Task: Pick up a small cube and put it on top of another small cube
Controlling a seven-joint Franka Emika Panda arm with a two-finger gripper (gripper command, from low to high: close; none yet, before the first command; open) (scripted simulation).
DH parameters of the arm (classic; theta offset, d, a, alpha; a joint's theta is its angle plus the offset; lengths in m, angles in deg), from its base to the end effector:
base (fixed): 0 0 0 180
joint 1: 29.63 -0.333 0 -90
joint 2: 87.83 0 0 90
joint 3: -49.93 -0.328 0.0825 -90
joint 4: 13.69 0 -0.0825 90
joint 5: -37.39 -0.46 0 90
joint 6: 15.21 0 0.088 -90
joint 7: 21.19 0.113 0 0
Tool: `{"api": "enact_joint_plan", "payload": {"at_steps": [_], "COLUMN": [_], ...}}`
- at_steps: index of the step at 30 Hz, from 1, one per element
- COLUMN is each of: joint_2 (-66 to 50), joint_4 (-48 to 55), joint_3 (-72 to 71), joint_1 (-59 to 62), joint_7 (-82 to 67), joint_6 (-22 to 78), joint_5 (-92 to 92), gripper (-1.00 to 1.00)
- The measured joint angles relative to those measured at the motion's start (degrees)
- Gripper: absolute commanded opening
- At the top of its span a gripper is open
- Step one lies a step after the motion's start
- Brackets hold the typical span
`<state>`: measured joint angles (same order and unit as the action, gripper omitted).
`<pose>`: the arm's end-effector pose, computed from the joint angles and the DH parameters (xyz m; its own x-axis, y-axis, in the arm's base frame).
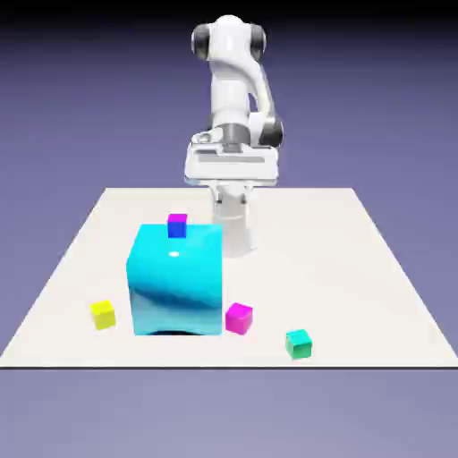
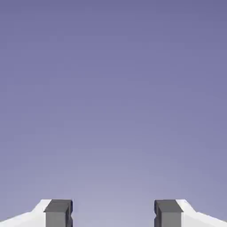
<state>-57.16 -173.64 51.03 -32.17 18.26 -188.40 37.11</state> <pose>0.4536 0.0115 0.4094 0.5721 -0.6287 0.5268 -0.4387 -0.7772 -0.4511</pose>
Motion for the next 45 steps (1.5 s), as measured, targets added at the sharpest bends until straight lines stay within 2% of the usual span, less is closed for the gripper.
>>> {"api": "enact_joint_plan", "payload": {"at_steps": [33,35,39,40,42,45], "joint_2": [-54.62,-55.16,-63.46,-64.83,-64.83,-58.61], "joint_4": [28.89,29.17,31.07,31.39,31.39,29.96], "joint_3": [29.91,30.21,24.23,23.24,23.24,27.72], "joint_1": [-50.6,-51.1,-45.56,-44.64,-44.64,-48.8], "joint_7": [-82.23,-83.05,-86.09,-86.6,-86.6,-84.31], "joint_6": [22.45,22.67,16.1,15.01,15.03,19.99], "joint_5": [-7.72,-7.8,-12.39,-13.15,-13.15,-9.71], "gripper": [0.0,0.0,0.0,-1.0,-1.0,-1.0]}}
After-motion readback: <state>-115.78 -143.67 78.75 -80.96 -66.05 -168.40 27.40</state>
